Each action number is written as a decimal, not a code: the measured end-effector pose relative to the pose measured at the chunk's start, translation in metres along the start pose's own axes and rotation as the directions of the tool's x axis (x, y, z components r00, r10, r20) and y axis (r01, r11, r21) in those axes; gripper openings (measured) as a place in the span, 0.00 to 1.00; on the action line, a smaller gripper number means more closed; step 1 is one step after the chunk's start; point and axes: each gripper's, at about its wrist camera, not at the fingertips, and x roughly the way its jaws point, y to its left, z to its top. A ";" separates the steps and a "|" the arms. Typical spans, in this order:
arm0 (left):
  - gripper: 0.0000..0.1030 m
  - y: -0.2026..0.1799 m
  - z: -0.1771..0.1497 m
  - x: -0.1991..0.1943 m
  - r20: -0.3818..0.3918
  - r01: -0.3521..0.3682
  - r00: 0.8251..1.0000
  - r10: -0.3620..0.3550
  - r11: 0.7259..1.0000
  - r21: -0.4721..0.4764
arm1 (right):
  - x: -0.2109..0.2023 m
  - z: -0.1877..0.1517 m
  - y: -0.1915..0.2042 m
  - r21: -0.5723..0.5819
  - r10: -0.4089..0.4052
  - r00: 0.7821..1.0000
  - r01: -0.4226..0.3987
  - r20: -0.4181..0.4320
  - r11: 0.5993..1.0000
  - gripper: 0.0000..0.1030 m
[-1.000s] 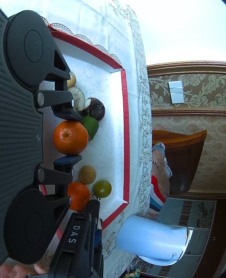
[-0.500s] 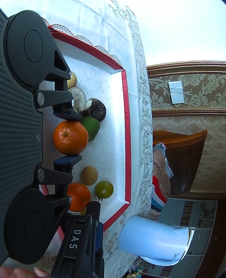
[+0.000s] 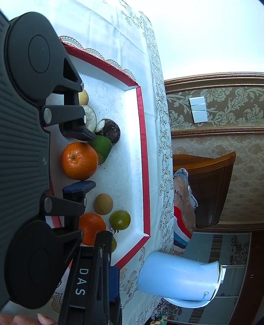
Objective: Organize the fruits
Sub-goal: 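Open right tool to drop the eggplant chunk while left tool lowers and releases the orange, then withdraw both open tools from the tray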
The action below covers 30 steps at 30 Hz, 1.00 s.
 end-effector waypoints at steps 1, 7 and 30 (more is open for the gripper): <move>0.41 0.001 -0.001 -0.002 0.002 0.002 1.000 -0.002 1.000 -0.003 | -0.003 -0.001 -0.001 0.006 0.002 1.000 -0.002 0.003 1.000 0.62; 0.41 0.005 -0.006 -0.017 0.016 0.007 1.000 -0.007 1.000 -0.021 | -0.019 -0.005 -0.002 0.018 0.023 1.000 -0.023 0.017 1.000 0.62; 0.41 0.011 -0.032 -0.052 0.044 -0.053 0.997 0.056 0.997 -0.055 | -0.054 -0.043 0.011 -0.002 0.072 0.997 -0.072 -0.016 0.997 0.69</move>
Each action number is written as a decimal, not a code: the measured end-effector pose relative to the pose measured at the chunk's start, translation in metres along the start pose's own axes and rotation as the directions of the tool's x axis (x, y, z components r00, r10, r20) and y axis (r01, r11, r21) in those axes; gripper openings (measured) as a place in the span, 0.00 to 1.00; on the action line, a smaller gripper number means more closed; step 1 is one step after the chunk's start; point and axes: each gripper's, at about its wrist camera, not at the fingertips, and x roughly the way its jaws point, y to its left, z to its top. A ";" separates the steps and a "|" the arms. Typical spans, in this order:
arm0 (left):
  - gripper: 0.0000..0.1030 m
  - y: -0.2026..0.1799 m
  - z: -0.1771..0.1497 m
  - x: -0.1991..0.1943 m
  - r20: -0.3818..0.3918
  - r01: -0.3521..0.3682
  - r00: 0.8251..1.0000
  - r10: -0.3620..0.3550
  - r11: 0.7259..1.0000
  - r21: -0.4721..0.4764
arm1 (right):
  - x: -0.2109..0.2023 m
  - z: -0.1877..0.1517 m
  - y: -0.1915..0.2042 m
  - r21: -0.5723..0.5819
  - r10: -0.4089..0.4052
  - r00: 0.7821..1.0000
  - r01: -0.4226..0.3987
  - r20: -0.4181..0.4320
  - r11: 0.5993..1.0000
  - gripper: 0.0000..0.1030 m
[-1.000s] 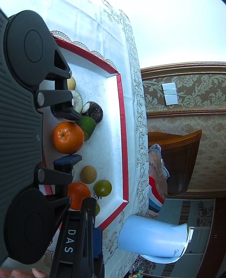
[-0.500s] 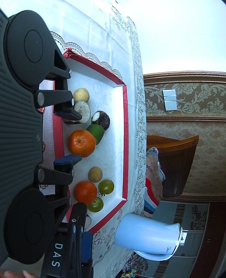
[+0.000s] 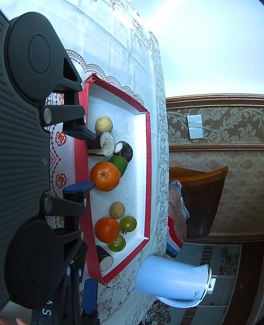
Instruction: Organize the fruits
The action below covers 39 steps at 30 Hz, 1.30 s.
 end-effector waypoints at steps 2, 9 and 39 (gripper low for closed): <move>0.41 0.001 -0.001 0.000 -0.004 0.009 1.000 -0.009 1.000 -0.007 | 0.001 -0.001 0.000 0.000 0.001 1.000 -0.001 -0.002 1.000 0.69; 0.41 0.001 -0.003 -0.001 0.008 -0.016 1.000 0.016 1.000 -0.009 | 0.003 -0.002 -0.001 0.008 0.006 1.000 -0.006 -0.015 1.000 0.69; 0.42 -0.001 -0.005 -0.001 0.012 -0.030 0.999 0.030 1.000 0.006 | 0.009 -0.006 -0.002 0.015 0.006 0.999 -0.006 -0.043 1.000 0.69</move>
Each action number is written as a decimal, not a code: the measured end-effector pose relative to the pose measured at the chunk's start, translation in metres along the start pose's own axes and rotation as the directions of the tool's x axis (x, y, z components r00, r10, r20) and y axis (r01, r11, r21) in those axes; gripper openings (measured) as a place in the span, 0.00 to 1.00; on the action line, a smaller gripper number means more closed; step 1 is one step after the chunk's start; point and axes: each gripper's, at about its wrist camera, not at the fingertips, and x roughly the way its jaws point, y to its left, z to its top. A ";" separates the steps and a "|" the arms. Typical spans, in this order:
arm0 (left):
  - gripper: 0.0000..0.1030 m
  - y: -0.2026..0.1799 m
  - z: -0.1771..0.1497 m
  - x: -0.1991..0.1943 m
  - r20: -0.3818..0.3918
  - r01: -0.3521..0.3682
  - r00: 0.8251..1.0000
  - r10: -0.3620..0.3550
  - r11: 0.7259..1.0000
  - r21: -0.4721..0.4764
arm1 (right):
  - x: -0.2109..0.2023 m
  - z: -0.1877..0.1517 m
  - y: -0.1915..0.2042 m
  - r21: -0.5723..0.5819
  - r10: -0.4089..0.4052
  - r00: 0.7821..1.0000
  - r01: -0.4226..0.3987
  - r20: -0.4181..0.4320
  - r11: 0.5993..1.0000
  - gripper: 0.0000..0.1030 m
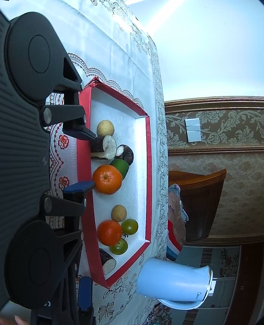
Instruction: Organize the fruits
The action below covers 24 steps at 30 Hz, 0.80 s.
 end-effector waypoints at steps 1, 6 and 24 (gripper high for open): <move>0.42 0.000 0.000 0.000 0.000 -0.001 1.000 0.001 1.000 0.000 | 0.000 0.000 0.000 0.000 0.000 1.000 0.000 0.001 1.000 0.69; 0.42 0.000 0.000 0.000 -0.001 -0.005 1.000 0.005 1.000 -0.001 | 0.000 0.000 -0.001 0.001 0.000 1.000 0.000 0.001 1.000 0.69; 0.42 0.004 0.000 0.002 -0.036 -0.019 0.999 0.018 0.999 -0.027 | 0.000 -0.001 -0.001 0.002 -0.001 1.000 0.001 -0.002 1.000 0.69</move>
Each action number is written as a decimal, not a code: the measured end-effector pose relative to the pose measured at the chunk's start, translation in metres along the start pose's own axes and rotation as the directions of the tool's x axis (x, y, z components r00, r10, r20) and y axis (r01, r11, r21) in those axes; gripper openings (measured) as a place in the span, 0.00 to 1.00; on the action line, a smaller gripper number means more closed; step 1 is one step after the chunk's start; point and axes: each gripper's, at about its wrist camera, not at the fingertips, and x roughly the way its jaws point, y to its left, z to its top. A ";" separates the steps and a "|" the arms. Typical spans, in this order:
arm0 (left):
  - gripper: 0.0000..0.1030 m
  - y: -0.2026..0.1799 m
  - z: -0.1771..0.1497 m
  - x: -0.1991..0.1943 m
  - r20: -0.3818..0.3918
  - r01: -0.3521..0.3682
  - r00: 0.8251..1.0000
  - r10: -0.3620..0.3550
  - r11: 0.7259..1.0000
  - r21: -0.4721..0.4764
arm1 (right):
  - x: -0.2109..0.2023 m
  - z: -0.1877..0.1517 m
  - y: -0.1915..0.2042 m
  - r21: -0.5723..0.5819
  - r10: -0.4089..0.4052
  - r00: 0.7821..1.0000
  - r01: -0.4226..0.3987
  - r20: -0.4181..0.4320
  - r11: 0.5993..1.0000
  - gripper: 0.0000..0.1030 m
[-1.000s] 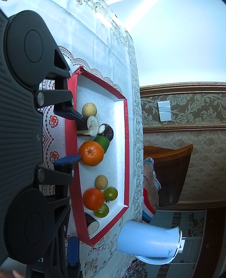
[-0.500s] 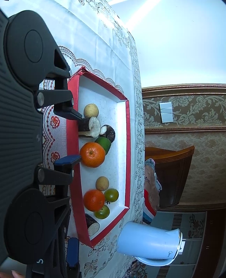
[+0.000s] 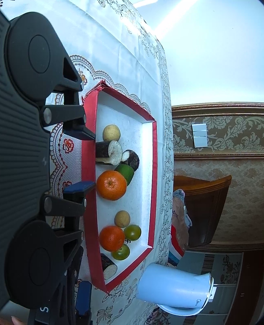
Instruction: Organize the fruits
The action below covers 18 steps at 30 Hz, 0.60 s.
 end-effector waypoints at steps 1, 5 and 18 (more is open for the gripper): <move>0.42 0.000 0.000 0.000 0.000 0.000 1.000 0.000 1.000 0.001 | 0.000 0.000 0.000 0.000 0.000 1.000 0.000 0.000 1.000 0.69; 0.42 -0.001 0.000 -0.001 0.005 -0.002 1.000 0.002 1.000 0.002 | 0.000 0.000 0.000 0.000 0.000 1.000 0.000 0.001 1.000 0.69; 0.42 0.001 -0.001 -0.004 0.014 -0.033 0.999 0.033 0.999 0.011 | -0.001 -0.001 0.000 0.000 -0.002 1.000 0.002 0.006 1.000 0.72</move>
